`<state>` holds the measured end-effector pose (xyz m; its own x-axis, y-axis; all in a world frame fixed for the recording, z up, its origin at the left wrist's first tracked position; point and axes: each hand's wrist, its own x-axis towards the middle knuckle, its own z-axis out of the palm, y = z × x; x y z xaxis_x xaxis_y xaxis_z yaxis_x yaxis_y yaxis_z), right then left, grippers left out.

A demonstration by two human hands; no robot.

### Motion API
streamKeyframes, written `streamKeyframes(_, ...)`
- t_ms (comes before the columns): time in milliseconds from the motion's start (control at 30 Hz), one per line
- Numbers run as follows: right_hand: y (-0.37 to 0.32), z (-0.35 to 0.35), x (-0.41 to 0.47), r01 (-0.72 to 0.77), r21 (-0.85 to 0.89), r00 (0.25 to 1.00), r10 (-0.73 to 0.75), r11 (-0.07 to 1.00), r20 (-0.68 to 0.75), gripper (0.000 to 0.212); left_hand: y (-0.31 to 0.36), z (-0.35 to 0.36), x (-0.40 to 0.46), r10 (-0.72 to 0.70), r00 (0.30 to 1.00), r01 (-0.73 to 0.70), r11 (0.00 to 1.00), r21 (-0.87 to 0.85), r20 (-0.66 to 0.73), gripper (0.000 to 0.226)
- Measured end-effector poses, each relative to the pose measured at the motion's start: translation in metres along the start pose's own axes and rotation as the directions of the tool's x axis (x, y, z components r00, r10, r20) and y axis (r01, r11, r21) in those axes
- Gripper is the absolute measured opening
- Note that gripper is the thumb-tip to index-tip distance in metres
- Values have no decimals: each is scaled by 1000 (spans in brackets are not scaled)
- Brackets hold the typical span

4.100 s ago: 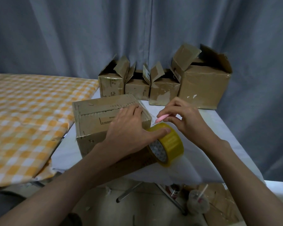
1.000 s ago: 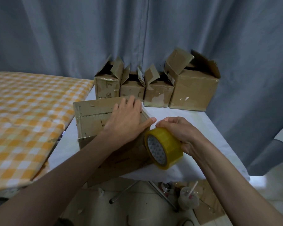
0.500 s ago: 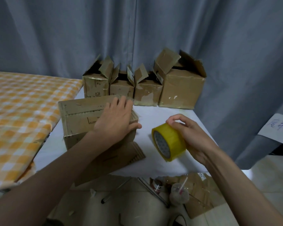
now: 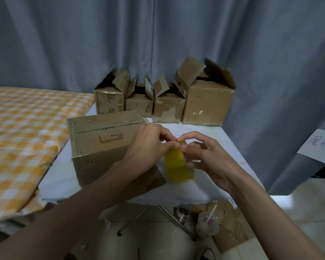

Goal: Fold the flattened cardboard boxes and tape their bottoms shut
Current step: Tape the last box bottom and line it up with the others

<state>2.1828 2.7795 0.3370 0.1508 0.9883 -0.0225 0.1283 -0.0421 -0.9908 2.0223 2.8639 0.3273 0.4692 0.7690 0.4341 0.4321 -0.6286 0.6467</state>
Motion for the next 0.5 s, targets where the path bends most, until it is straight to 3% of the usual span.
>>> streamKeyframes(167, 2, 1, 1, -22, 30, 1000, 22, 999, -5, 28, 2, 1, -2, -12, 998, 14, 999, 48, -57, 4)
streamKeyframes(300, 10, 2, -2, -59, -181, 995, 71, 982, 64, 46, 1, 6, -7, 42, 995, -31, 992, 125, -88, 8)
streamKeyframes(400, 14, 6, -1, -1, -307, 1000, 8, 952, 22, 35, -1, 7, -6, 19, 992, -9, 996, 87, -121, 11)
streamKeyframes(500, 9, 3, 4, 80, -303, 994, -99, 950, -48, 28, 8, 1, -5, -6, 988, -1, 999, -41, -153, 15)
